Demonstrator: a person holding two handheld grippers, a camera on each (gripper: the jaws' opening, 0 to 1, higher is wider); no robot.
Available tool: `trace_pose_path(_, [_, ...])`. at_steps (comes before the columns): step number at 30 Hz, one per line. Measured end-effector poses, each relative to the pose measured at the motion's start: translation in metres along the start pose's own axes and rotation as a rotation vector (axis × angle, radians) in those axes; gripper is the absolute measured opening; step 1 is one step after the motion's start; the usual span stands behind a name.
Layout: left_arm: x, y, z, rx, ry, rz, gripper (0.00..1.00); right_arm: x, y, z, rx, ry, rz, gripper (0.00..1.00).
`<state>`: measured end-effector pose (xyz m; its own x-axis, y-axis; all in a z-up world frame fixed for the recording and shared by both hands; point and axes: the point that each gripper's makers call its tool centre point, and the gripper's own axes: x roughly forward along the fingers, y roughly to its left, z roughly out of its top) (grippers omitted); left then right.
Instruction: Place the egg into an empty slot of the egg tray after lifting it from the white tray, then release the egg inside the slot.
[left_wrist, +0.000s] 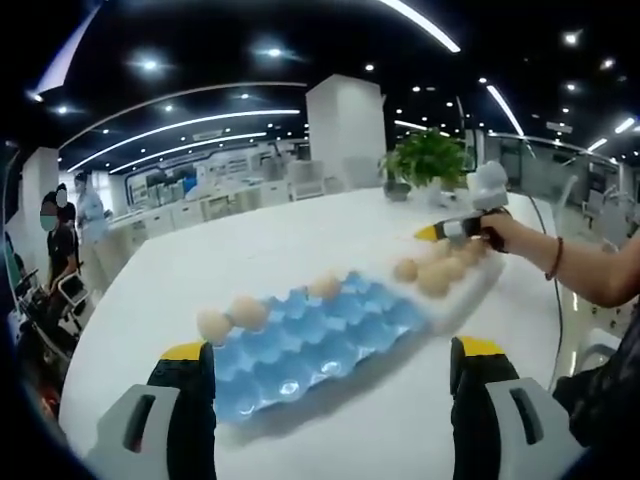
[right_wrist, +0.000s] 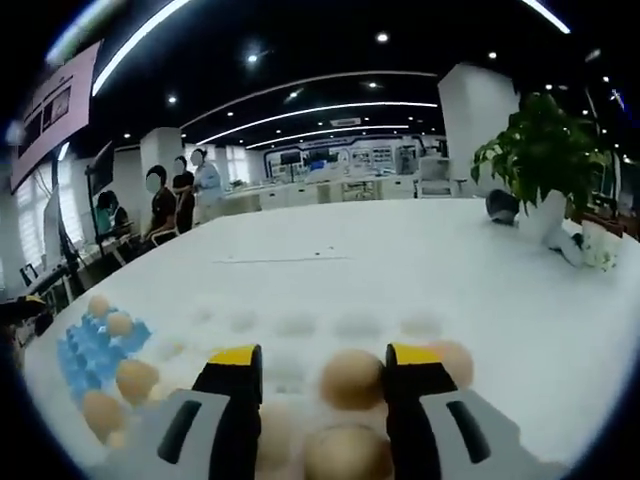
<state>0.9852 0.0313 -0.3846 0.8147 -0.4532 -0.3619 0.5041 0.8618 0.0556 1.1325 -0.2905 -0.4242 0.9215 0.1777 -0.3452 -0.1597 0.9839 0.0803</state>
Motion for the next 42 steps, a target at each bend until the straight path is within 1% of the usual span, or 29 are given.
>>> trace_pose_path(3, [-0.001, 0.001, -0.001, -0.001, -0.001, 0.001, 1.00, 0.001, -0.006, -0.002, -0.043, 0.006, -0.038, 0.34])
trace_pose_path(6, [-0.001, 0.002, -0.002, -0.003, 0.000, 0.004, 1.00, 0.002, -0.008, -0.002, -0.057, 0.008, -0.061, 0.31])
trace_pose_path(7, [-0.002, 0.002, -0.002, -0.003, 0.002, 0.006, 1.00, 0.002, -0.009, -0.003, -0.077, 0.015, -0.070, 0.30])
trace_pose_path(9, [-0.002, 0.003, -0.002, -0.002, 0.001, 0.008, 1.00, 0.003, -0.012, -0.004, -0.174, 0.033, -0.109, 0.29])
trace_pose_path(12, [-0.003, 0.004, -0.002, -0.007, -0.002, 0.010, 1.00, 0.003, -0.011, -0.004, -0.136, 0.024, -0.127, 0.29])
trace_pose_path(14, [-0.003, 0.004, -0.002, -0.008, -0.003, 0.011, 1.00, 0.003, -0.013, -0.005, -0.097, 0.007, -0.116, 0.29])
trace_pose_path(16, [-0.004, 0.003, -0.003, -0.008, -0.003, 0.010, 1.00, 0.002, -0.012, -0.005, -0.109, 0.009, -0.116, 0.29])
trace_pose_path(20, [-0.003, 0.001, -0.006, 0.001, 0.009, 0.006, 1.00, 0.003, -0.013, -0.006, -0.102, 0.032, -0.119, 0.29])
trace_pose_path(25, [-0.006, 0.002, -0.005, -0.001, 0.004, 0.011, 1.00, 0.002, -0.014, -0.007, -0.101, 0.040, -0.123, 0.29])
trace_pose_path(29, [-0.008, 0.005, -0.003, 0.000, -0.001, 0.020, 0.99, 0.002, -0.015, -0.007, -0.107, 0.044, -0.114, 0.27])
trace_pose_path(34, [-0.010, 0.005, -0.001, 0.003, -0.006, 0.024, 0.99, 0.001, -0.016, -0.008, -0.089, 0.053, -0.114, 0.26])
trace_pose_path(39, [-0.011, 0.007, -0.002, 0.004, -0.004, 0.028, 0.99, 0.001, -0.018, -0.006, -0.094, 0.023, -0.123, 0.26])
trace_pose_path(42, [-0.012, 0.008, -0.002, -0.006, -0.007, 0.031, 0.99, 0.000, -0.020, -0.005, -0.075, 0.014, -0.134, 0.26])
